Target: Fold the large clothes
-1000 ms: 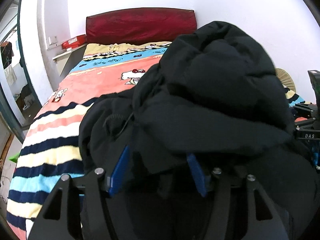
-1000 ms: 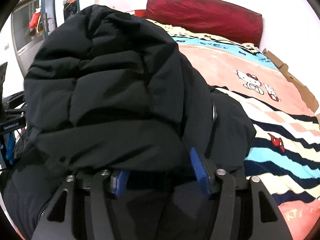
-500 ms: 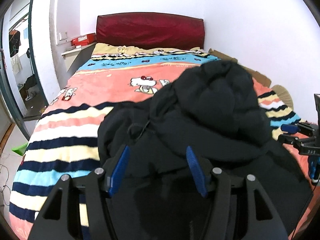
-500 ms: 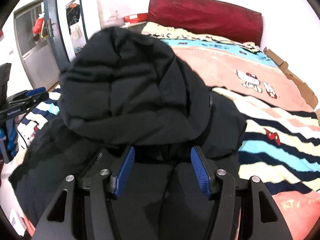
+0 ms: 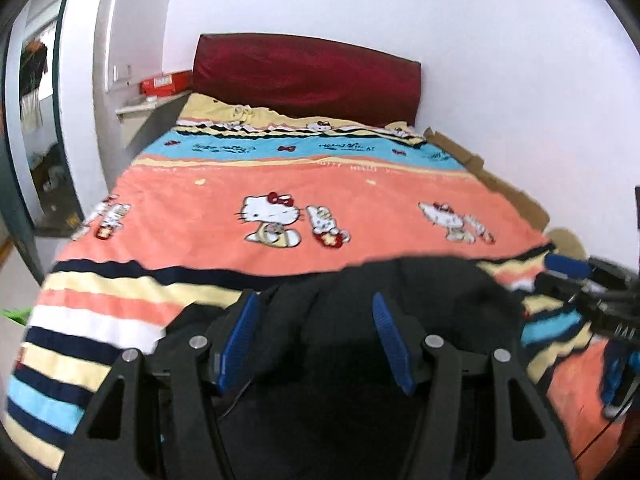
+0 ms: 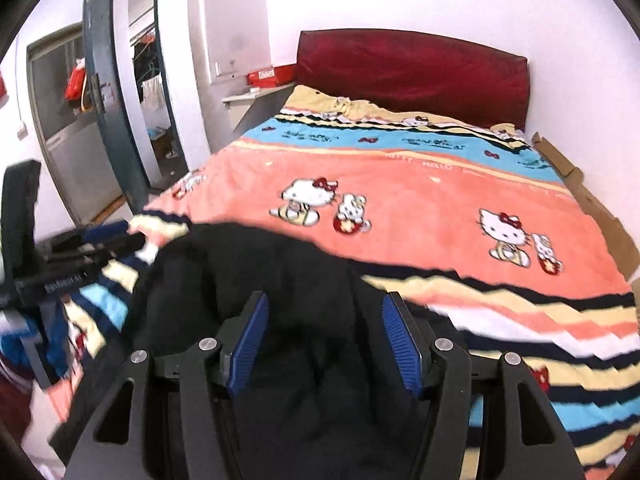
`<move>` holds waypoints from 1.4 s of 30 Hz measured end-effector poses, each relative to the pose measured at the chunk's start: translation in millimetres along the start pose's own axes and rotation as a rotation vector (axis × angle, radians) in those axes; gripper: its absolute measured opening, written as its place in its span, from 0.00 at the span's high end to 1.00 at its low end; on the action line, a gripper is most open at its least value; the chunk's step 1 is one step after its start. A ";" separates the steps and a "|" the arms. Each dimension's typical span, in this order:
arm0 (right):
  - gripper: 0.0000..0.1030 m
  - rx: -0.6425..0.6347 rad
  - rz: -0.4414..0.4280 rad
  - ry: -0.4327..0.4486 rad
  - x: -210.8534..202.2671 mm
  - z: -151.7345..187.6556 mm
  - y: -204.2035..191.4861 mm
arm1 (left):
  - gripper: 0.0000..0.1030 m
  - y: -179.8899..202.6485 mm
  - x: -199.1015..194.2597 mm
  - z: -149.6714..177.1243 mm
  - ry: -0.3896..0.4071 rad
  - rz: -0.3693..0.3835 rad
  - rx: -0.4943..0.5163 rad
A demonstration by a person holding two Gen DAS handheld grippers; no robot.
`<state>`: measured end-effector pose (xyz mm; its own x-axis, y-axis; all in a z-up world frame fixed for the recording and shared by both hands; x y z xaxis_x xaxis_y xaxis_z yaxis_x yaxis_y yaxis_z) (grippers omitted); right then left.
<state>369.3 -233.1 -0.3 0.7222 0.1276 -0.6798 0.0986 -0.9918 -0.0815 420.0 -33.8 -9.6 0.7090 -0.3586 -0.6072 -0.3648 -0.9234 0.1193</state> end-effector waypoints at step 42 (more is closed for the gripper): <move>0.40 -0.043 -0.004 -0.224 95.9 152.8 9.7 | 0.36 46.5 84.4 155.4 -0.230 0.013 0.171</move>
<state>335.0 -231.7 -177.7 0.5520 0.1216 -0.8250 0.1334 -0.9895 -0.0566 369.2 -85.7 -177.4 0.5549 -0.3121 -0.7711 -0.4839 -0.8751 0.0060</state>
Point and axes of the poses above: each gripper's, at about its wrist camera, not at the fingertips, and x roughly the way its jaws point, y to its right, z to its underside, the point moved 8 cm from there along x, roughly the way its jaws point, and after that the axes turned 4 degrees about x, right-handed, at the moved point
